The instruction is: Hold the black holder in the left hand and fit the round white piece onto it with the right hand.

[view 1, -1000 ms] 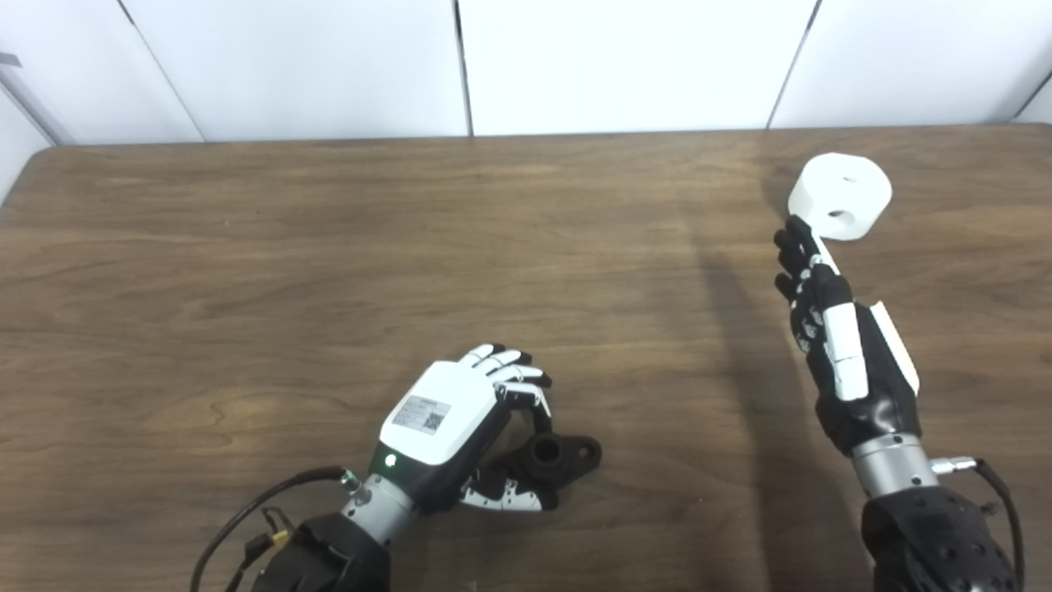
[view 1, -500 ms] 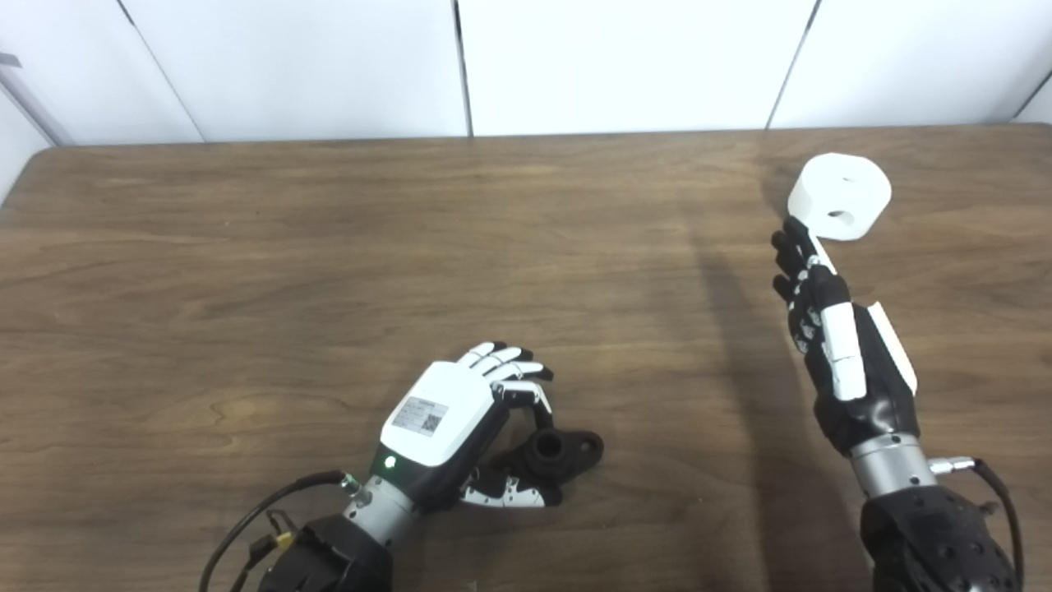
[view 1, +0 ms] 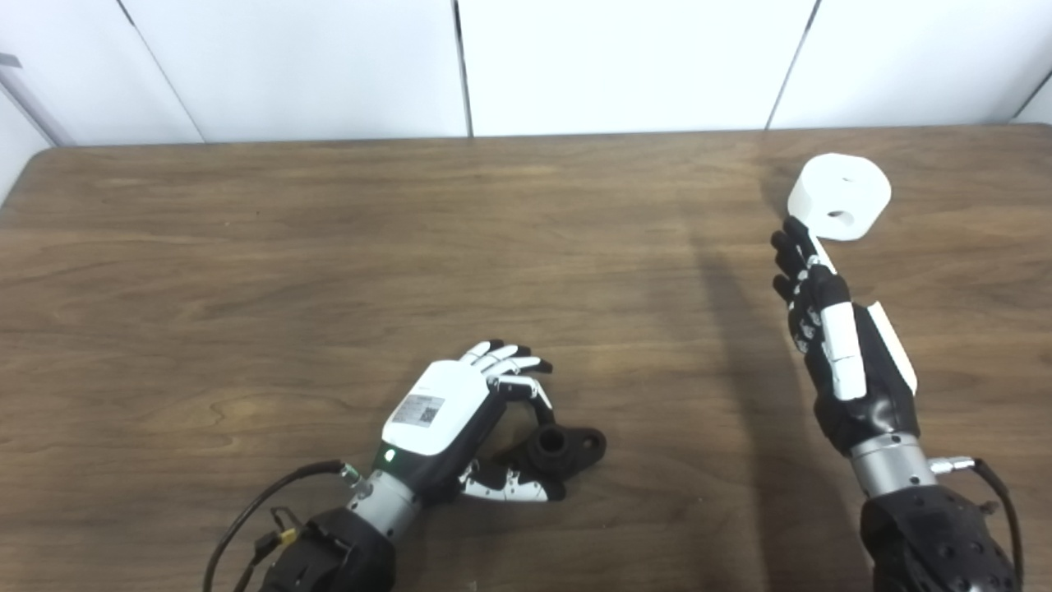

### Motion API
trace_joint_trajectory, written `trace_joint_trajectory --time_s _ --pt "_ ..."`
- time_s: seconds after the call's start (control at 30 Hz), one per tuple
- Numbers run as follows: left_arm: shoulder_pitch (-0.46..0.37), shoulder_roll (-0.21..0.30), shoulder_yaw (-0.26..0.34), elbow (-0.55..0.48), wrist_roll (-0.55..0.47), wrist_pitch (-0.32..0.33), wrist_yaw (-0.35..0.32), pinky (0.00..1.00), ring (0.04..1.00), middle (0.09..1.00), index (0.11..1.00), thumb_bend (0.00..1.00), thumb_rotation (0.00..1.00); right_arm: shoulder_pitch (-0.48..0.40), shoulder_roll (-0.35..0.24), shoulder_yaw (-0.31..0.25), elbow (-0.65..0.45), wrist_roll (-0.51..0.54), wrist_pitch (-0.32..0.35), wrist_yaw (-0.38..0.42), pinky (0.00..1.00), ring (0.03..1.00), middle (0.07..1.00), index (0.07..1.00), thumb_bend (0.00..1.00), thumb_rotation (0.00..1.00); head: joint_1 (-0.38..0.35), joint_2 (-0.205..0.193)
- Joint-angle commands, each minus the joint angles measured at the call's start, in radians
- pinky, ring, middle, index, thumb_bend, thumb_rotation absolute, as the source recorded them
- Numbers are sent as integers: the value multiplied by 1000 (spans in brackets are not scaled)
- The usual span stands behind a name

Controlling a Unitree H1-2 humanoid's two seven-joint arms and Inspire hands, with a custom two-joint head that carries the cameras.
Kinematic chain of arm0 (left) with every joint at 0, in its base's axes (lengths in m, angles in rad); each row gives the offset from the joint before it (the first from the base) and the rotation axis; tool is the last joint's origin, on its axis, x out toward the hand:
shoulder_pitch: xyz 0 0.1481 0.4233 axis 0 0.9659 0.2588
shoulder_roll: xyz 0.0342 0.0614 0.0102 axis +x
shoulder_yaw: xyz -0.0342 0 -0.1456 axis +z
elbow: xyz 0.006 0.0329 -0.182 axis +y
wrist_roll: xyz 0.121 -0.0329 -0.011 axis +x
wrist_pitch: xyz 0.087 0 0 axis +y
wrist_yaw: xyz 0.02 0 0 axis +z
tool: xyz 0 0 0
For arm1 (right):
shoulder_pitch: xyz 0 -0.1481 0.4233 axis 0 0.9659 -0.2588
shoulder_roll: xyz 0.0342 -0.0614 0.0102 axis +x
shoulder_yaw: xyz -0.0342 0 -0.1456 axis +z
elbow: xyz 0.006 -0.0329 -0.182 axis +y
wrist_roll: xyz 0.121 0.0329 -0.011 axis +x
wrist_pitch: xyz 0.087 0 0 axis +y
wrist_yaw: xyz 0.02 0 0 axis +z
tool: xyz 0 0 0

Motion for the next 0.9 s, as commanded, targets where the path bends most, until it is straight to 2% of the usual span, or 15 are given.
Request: trace_joint_trajectory --time_s 0.0,0.23,0.43,0.7,0.73,0.77,0.8,0.87 --pt "1 27 -7 15 34 54 -74 957 899 826 488 516 58 161 0 9 -50 9 -40 -11 1000 992 967 965 619 1000 -1 1" --pt "-6 34 -15 3 47 72 -99 958 897 821 488 516 57 161 0 7 -56 24 -30 -8 1000 1000 973 971 608 1000 3 4" --pt "-11 43 -24 -2 94 70 -105 956 899 823 491 518 67 159 1 10 -61 16 -24 -10 1000 1000 974 969 592 1000 4 5" --pt "-20 46 -36 -25 160 91 -150 979 914 837 496 519 86 160 1 10 -66 13 -17 -12 1000 1000 980 972 598 1000 5 6" --pt "-21 45 -37 -24 162 93 -151 976 912 837 567 668 185 161 1 10 -66 11 -18 -12 1000 1000 979 972 596 1000 5 6" --pt "-21 45 -36 -25 165 95 -155 973 910 836 607 747 238 162 0 10 -68 10 -17 -12 1000 1000 977 971 595 1000 4 8" --pt "-21 45 -36 -26 166 96 -158 973 909 837 636 795 274 161 0 10 -69 9 -16 -12 1000 1000 976 970 598 1000 4 8" --pt "-22 45 -35 -26 167 99 -163 970 904 835 651 823 287 162 1 10 -70 9 -14 -12 1000 1000 977 968 601 1000 4 8"
